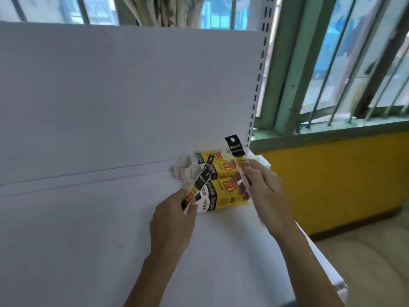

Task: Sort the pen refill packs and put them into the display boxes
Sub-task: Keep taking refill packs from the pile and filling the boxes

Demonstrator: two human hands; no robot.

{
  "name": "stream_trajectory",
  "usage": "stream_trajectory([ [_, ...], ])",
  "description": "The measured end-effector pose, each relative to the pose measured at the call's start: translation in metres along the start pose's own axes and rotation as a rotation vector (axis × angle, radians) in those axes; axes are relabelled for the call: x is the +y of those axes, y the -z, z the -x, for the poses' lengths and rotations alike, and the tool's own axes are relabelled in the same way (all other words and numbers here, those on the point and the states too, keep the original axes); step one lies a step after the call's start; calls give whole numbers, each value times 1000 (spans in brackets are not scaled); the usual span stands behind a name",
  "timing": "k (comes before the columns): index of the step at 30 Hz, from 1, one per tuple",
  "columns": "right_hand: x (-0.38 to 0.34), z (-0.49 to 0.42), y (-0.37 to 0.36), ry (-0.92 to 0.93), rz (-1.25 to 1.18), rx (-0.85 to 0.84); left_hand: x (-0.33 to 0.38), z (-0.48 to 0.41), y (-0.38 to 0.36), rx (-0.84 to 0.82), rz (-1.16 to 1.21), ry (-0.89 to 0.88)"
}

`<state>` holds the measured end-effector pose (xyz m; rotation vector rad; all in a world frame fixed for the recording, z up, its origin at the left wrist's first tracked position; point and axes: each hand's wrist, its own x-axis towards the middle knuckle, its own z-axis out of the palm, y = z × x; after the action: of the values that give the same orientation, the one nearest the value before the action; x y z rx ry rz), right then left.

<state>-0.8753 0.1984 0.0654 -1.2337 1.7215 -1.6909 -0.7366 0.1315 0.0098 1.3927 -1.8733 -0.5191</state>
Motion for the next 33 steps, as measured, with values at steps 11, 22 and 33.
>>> stream_trajectory([
  [11,-74,-26,15,213,-844,-112,56,32,23,807,53,-565],
  [22,-81,-27,20,525,-353,-256,85,35,7,724,136,-651],
  [33,-12,-16,36,334,-33,-406,89,35,22,676,280,-398],
])
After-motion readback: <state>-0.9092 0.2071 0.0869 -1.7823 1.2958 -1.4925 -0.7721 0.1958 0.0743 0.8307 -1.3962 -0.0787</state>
